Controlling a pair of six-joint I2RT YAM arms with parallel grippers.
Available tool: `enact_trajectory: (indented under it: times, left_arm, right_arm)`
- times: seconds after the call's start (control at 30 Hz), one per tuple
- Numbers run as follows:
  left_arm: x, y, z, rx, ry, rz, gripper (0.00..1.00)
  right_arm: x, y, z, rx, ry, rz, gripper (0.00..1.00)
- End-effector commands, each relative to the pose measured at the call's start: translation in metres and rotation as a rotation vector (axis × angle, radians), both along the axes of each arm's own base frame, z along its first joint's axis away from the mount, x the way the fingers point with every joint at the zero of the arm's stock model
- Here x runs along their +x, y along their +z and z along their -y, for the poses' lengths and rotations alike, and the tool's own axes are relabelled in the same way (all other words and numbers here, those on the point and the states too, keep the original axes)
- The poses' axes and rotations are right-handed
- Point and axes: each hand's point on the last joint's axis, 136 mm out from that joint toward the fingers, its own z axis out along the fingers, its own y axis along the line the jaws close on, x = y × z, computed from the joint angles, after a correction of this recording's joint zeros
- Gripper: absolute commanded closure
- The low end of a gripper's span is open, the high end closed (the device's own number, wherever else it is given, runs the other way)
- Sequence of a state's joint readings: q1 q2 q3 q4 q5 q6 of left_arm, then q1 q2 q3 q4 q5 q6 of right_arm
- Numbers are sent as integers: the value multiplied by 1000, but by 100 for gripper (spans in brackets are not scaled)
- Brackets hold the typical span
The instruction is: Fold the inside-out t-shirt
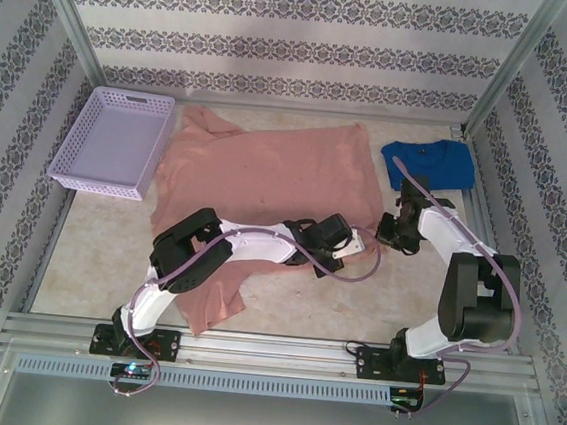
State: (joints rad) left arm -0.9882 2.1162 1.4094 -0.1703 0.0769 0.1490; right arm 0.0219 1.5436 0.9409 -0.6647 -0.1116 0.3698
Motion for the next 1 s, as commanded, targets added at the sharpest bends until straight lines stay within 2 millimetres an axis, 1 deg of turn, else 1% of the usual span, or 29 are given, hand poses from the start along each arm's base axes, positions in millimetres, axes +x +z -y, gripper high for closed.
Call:
enact_trajectory:
  times: [0.0, 0.07, 0.13, 0.2, 0.23, 0.3, 0.33, 0.4, 0.5, 0.57, 0.67, 0.77, 0.87, 0.97]
  left_arm:
    - [-10, -20, -48, 115, 37, -23, 100]
    - [-18, -16, -60, 83, 55, -56, 100]
    - [-23, -13, -65, 59, 69, -70, 100]
    - [-26, -15, -65, 51, 81, -94, 100]
    - [-26, -17, -64, 47, 86, -106, 100]
    - [-26, -18, -60, 30, 99, -121, 100]
    - [-26, -18, -58, 20, 104, -127, 100]
    - [-26, -17, -55, 4, 109, -136, 100]
    - [-27, -18, -53, 0, 110, -148, 100]
    - [-26, -19, -53, 3, 109, -150, 100]
    - [-26, -18, -52, 4, 107, -147, 100]
    - [-24, -16, -51, 2, 108, -143, 100]
    - [-24, -16, -50, 0, 109, -142, 100]
    - [-24, -15, -50, -1, 110, -144, 100]
  right_arm:
    - [1, 2, 17, -116, 37, -45, 90]
    - [3, 6, 28, -222, 57, -67, 88]
    - [6, 9, 35, -293, 71, -83, 85]
    - [7, 13, 37, -324, 85, -88, 80]
    - [7, 15, 33, -314, 94, -78, 78]
    - [3, 20, 18, -250, 108, -49, 70]
    - [-1, 21, 13, -226, 108, -41, 67]
    - [-15, 23, -2, -148, 104, -24, 62]
    - [-39, 17, -35, 4, 94, -2, 55]
    - [-53, 11, -51, 70, 72, 7, 52]
    - [-68, 1, -58, 88, 41, 0, 52]
    - [-76, -9, -58, 81, 31, -7, 54]
    - [-73, -18, -56, 55, 32, -10, 57]
    - [-59, -24, -50, 25, 27, 6, 61]
